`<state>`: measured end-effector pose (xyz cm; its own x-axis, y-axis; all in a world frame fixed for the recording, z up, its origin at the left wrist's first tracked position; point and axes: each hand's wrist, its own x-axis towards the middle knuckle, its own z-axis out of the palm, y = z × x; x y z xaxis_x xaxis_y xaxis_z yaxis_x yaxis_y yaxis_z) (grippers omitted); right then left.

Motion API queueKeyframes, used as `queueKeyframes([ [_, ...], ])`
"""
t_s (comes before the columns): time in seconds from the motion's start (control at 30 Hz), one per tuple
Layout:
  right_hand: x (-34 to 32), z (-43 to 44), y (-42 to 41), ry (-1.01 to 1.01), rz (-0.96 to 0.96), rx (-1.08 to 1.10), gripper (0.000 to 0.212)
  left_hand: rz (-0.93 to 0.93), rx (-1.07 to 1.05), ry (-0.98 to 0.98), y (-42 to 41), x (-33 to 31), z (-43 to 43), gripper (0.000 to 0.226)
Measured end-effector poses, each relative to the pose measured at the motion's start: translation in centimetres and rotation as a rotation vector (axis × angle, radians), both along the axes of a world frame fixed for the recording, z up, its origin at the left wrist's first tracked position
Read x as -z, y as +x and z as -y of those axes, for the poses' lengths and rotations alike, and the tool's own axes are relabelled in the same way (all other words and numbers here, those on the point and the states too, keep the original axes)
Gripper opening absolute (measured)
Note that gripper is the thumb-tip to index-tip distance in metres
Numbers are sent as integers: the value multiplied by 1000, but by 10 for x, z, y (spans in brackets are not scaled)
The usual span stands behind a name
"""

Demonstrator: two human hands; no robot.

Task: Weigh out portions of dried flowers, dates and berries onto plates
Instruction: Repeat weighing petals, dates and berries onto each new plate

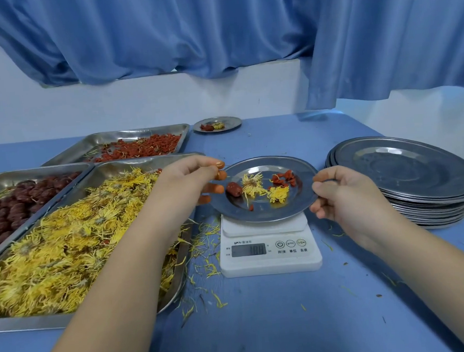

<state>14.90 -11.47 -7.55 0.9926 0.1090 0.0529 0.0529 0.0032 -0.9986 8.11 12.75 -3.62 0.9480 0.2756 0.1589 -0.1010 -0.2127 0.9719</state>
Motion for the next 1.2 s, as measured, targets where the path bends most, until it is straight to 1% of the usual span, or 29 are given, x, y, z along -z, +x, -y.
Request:
queueKeyframes([
  [0.13, 0, -1, 1, 25, 26, 37, 11, -2, -26, -89, 0, -1, -1, 14],
  [0.27, -8, -8, 6, 100, 20, 65, 12, 5, -46, -169, 0, -1, 1, 16],
  [0.4, -21, -25, 22, 157, -5, 91, 13, 23, -69, -305, 1, -2, 0, 16],
  [0.6, -33, -65, 66, 102, -59, 129, 14, 33, -137, -585, 4, -3, -6, 18],
  [0.73, -33, -92, 99, 54, -104, 170, 18, 50, -171, -752, 2, -7, -12, 12],
  [0.87, -27, -116, 131, 37, -157, 231, 14, 26, -173, -905, 0, -10, -16, 13],
  [0.97, -22, -132, 152, 51, -209, 240, 16, 3, -153, -980, 0, -9, -19, 14],
  [1.2, -21, -162, 183, 27, -253, 274, 16, -25, -121, -1097, 1, -7, -24, 12],
])
